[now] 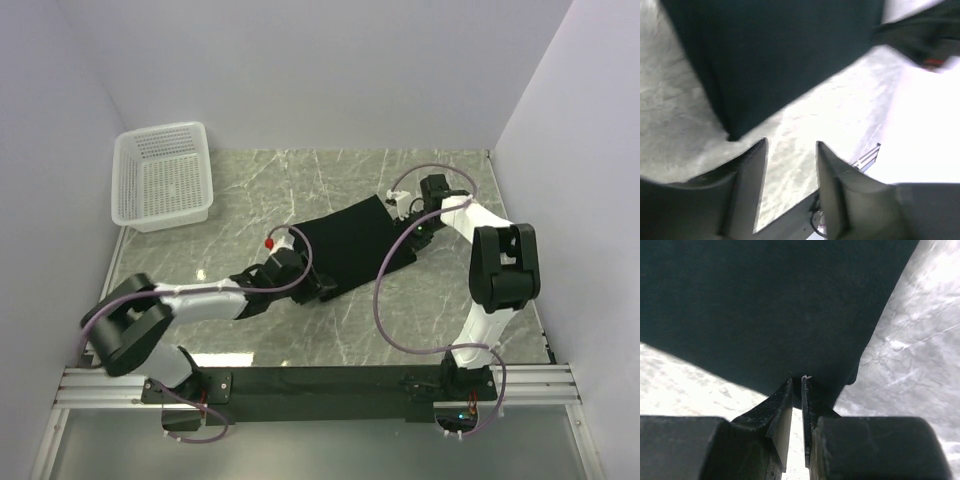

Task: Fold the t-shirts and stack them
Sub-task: Smooth out the T-shirt at the center of the board, then move the T-shirt to the center of the board.

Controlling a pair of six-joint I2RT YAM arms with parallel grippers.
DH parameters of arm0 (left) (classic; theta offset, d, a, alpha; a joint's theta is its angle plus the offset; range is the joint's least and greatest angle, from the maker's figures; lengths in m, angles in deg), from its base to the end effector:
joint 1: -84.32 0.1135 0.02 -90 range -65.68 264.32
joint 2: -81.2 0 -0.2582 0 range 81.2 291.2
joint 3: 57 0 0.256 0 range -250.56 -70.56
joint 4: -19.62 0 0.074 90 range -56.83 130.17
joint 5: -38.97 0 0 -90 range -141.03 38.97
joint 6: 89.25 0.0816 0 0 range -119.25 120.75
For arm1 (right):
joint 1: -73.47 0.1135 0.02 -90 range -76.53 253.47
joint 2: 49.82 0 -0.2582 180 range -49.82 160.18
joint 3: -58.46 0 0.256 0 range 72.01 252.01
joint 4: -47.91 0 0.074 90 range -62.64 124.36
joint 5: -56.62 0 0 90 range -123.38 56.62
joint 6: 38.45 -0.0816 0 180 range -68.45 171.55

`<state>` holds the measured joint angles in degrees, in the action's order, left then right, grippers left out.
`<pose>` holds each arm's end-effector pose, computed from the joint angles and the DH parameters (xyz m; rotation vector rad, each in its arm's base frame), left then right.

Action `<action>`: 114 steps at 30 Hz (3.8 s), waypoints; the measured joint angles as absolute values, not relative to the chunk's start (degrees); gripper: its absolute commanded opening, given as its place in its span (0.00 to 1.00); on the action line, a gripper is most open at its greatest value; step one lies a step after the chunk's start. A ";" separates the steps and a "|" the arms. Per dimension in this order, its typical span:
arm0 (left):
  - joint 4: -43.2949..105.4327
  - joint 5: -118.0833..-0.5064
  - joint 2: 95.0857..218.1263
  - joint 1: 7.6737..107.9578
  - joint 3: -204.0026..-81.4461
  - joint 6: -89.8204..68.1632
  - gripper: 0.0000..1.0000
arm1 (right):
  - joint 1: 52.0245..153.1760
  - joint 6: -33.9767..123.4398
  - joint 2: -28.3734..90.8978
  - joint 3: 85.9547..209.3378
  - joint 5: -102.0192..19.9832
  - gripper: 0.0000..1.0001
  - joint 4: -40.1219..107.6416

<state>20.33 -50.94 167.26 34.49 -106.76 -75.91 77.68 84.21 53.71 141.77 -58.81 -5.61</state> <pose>0.2148 -0.2542 0.1259 -0.5809 2.4314 -1.1118 0.3584 0.0615 0.1343 -0.9426 2.5508 0.4991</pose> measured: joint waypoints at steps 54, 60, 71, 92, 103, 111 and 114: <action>20.92 -62.45 189.34 61.81 -126.02 -59.91 0.34 | 70.80 84.76 37.07 134.47 -66.85 0.18 -9.46; 25.38 -61.51 180.83 62.03 -126.04 -56.09 0.58 | 71.74 94.51 36.02 134.27 -66.83 0.39 -10.66; 36.86 -51.15 140.99 62.27 -121.47 -46.14 0.91 | 83.06 135.62 17.12 118.93 -68.36 0.78 -10.53; 67.37 -39.96 90.94 62.27 -104.27 -55.93 0.96 | 106.73 134.24 36.92 116.35 -49.02 0.77 16.38; 69.53 -39.79 94.00 62.27 -104.29 -55.93 0.96 | 108.48 127.84 44.72 121.51 -43.73 0.20 19.90; 69.58 -39.81 94.28 62.27 -104.29 -55.91 0.97 | 108.35 120.89 45.36 121.92 -40.86 0.00 22.17; 69.55 -39.81 94.35 62.27 -104.29 -55.91 0.97 | 107.01 116.95 45.75 122.08 -39.44 0.00 23.24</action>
<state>69.55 -39.81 94.35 62.27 -104.29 -55.91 107.01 116.95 45.75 122.08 -39.44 23.24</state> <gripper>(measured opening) 0.971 0.059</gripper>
